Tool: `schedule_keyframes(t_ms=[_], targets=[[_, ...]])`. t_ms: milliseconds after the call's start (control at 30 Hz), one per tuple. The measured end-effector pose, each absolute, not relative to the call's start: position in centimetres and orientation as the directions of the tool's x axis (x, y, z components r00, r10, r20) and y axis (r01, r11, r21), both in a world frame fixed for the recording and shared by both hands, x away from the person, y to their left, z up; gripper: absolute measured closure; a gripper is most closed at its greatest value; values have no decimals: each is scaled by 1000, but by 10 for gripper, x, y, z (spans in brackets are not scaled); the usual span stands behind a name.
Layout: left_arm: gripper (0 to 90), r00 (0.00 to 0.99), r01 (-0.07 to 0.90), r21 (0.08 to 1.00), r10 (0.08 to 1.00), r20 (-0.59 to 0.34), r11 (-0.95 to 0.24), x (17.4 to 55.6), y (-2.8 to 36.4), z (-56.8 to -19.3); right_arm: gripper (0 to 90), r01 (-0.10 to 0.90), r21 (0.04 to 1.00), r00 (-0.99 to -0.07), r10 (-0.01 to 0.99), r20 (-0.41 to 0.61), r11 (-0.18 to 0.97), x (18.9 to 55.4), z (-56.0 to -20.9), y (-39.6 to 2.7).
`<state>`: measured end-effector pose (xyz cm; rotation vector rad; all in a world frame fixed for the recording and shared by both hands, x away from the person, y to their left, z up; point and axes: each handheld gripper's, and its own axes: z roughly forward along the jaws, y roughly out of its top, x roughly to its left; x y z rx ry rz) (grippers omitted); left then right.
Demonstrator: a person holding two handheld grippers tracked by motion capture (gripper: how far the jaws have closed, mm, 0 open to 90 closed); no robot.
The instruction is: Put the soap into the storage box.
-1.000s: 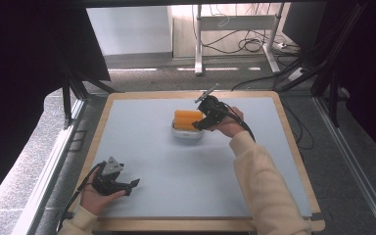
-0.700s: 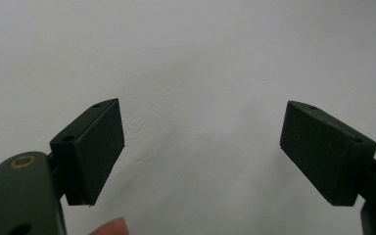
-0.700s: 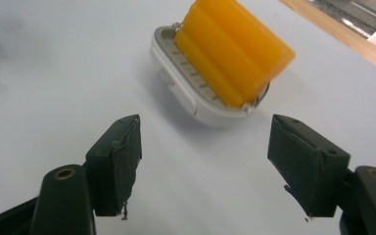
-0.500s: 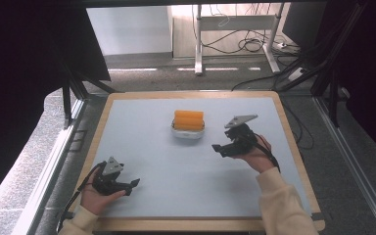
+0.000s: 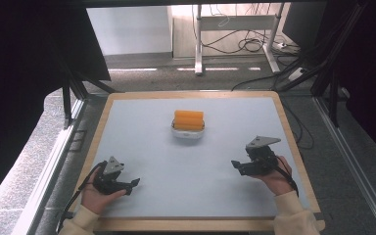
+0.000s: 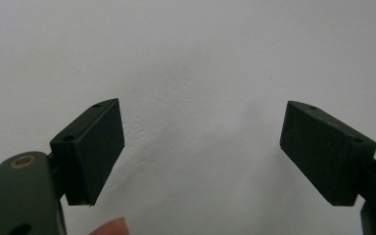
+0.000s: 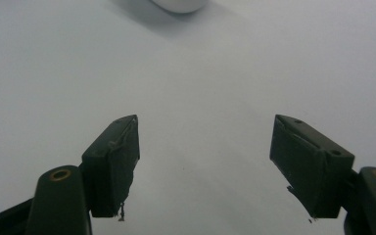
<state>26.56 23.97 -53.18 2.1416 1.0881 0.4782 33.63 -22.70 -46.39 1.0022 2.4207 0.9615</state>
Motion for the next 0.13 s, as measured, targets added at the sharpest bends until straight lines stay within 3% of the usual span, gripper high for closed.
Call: schedule_keyframes(t_ms=[133], targets=[[166,581,567,715,814,7,-410,266,238,-530,255,473,716,-694,718,-55,512,336,-464,-228]])
